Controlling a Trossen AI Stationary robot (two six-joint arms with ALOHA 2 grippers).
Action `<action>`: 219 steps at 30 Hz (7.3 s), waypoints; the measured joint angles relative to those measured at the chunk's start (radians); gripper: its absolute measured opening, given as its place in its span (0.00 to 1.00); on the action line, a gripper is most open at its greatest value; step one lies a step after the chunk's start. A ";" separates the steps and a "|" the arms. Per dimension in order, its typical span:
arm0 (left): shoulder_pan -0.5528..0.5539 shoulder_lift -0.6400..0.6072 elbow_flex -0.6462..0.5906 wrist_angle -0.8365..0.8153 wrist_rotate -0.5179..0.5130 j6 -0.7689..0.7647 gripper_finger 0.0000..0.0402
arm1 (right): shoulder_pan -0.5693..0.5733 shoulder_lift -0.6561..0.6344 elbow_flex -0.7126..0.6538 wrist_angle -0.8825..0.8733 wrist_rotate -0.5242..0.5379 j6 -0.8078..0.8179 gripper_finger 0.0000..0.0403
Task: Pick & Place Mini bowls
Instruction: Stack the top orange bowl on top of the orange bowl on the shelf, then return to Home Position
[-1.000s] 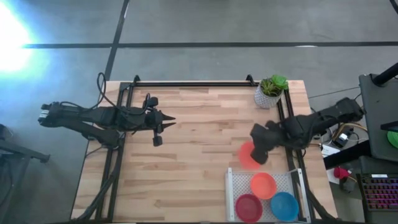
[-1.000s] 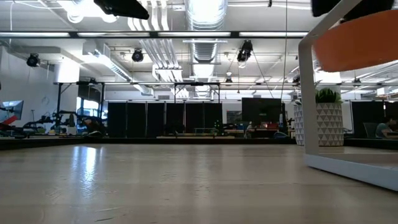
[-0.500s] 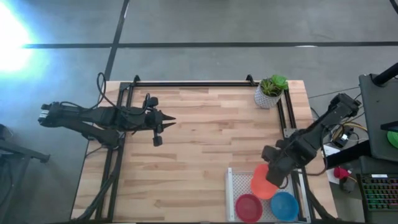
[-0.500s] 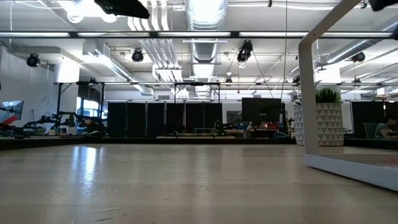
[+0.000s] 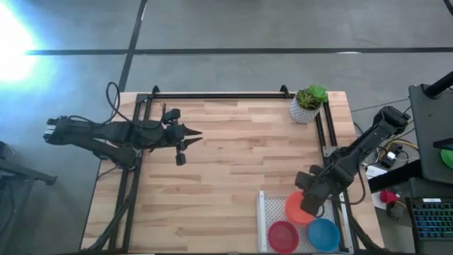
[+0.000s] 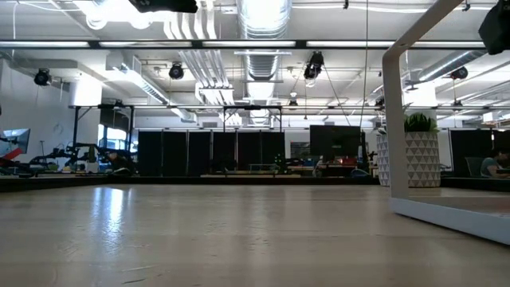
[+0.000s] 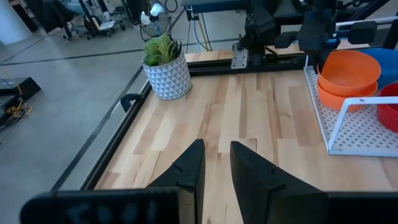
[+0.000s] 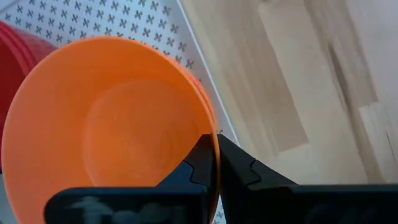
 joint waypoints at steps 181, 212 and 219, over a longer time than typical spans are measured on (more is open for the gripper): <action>-0.037 -0.943 -0.933 0.472 0.207 0.070 0.00 | -0.007 -1.157 -0.736 0.897 0.326 -1.262 0.02; -0.037 -0.942 -0.934 0.470 0.183 0.053 0.00 | -0.007 -1.140 -0.736 0.896 0.325 -1.176 0.02; -0.037 -0.942 -0.934 0.470 0.183 0.053 0.00 | -0.007 -1.140 -0.736 0.896 0.325 -1.176 0.02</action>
